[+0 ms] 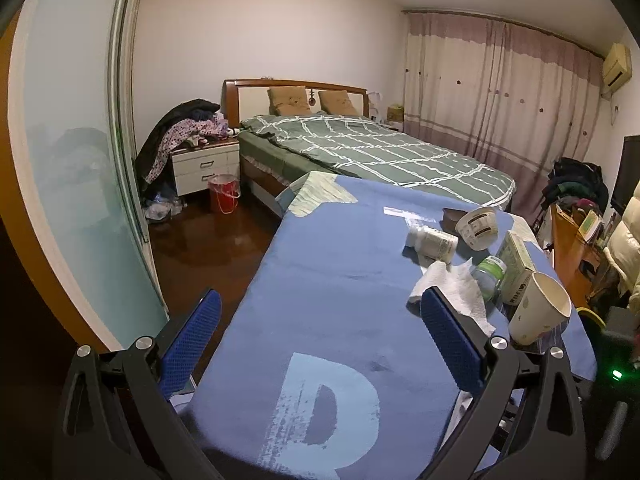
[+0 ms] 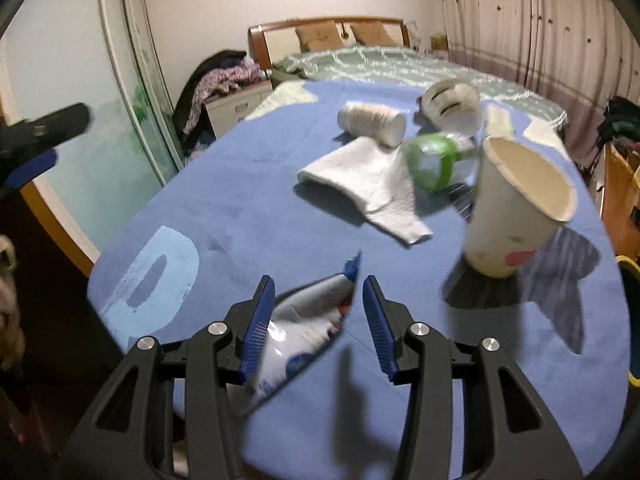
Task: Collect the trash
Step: 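Grasp the blue-white snack wrapper with the right tool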
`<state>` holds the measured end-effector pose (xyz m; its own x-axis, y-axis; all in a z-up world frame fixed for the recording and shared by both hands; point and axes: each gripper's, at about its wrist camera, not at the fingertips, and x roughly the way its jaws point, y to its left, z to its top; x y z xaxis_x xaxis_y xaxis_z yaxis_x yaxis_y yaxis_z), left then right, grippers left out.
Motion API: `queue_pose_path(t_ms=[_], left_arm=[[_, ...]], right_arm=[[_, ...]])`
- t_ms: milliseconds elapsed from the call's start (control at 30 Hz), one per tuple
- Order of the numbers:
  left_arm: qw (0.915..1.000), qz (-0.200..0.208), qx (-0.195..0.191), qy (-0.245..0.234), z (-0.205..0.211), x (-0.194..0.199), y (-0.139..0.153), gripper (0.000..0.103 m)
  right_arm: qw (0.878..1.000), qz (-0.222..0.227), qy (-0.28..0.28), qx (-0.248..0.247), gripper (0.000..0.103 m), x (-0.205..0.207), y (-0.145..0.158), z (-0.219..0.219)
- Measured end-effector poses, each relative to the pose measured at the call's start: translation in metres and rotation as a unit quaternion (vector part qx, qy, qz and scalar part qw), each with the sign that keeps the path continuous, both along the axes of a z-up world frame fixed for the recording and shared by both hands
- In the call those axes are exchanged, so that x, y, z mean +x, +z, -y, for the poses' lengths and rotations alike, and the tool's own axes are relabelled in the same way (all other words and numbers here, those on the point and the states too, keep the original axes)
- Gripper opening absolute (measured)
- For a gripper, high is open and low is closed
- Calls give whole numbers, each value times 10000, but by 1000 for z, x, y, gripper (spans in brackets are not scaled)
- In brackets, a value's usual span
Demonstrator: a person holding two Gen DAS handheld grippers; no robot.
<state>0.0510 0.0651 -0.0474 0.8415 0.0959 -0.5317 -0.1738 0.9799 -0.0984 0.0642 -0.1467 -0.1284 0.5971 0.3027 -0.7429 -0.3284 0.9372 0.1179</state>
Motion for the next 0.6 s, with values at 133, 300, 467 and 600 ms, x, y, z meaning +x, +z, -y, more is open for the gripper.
queue_pose_path(t_ms=[133,300,467,600], left_arm=[[10000,-60,-34,27,-4,1,-5,98],[9998,-170,-101,-36,-3,8,-14,98],[9997,-226,-67,-107,3,11,-16,98],[9996,-233,-84,-130,5,12,-16,98]], right_arm=[[9996,-268,-51,28,44,9,-9,-4],[9992,-405,35,-1,44,12,-17,-12],[9994,-297,153,3,27,12,-12,-11],[9999,-109,48,-14,26,11,-4,-1]])
